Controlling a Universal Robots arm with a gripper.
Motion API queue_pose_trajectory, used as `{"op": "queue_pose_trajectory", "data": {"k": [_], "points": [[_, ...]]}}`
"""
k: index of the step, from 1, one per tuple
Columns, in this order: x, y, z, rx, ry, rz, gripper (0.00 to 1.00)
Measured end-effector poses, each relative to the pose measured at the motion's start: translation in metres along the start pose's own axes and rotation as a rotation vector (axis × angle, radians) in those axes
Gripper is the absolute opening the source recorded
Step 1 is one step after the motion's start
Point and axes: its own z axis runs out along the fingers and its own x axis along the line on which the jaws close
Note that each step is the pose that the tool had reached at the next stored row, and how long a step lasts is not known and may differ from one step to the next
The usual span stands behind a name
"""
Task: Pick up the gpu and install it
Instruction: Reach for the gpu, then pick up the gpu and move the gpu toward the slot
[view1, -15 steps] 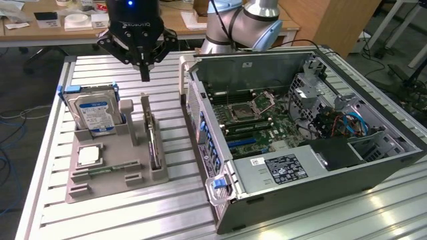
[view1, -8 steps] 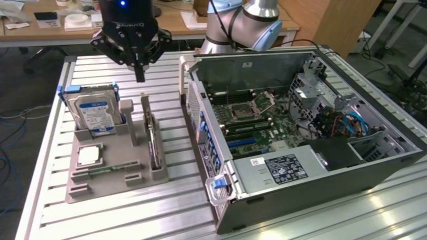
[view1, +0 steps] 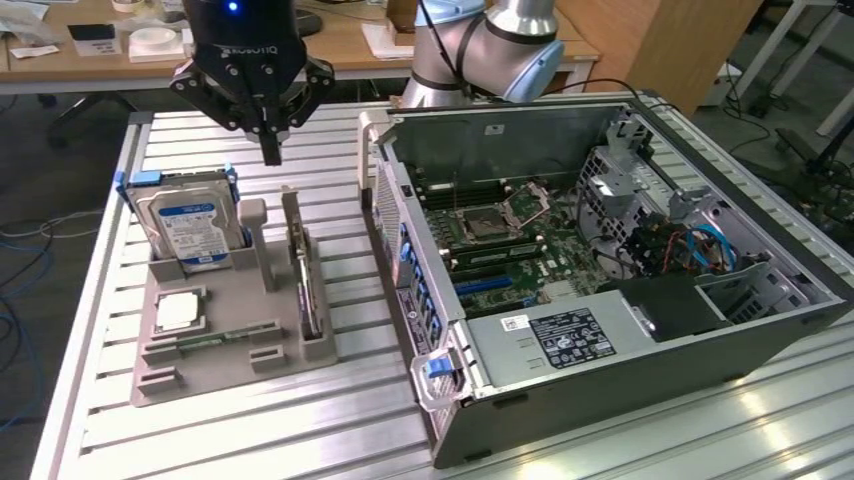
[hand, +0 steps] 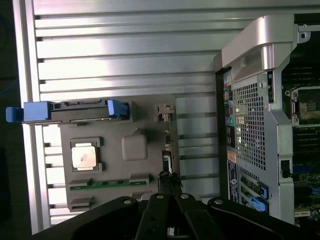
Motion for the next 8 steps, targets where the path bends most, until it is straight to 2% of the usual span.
{"op": "queue_pose_trajectory", "data": {"k": [8], "points": [[0.0001, 0.0, 0.0, 0.0, 0.0, 0.0, 0.11]]}}
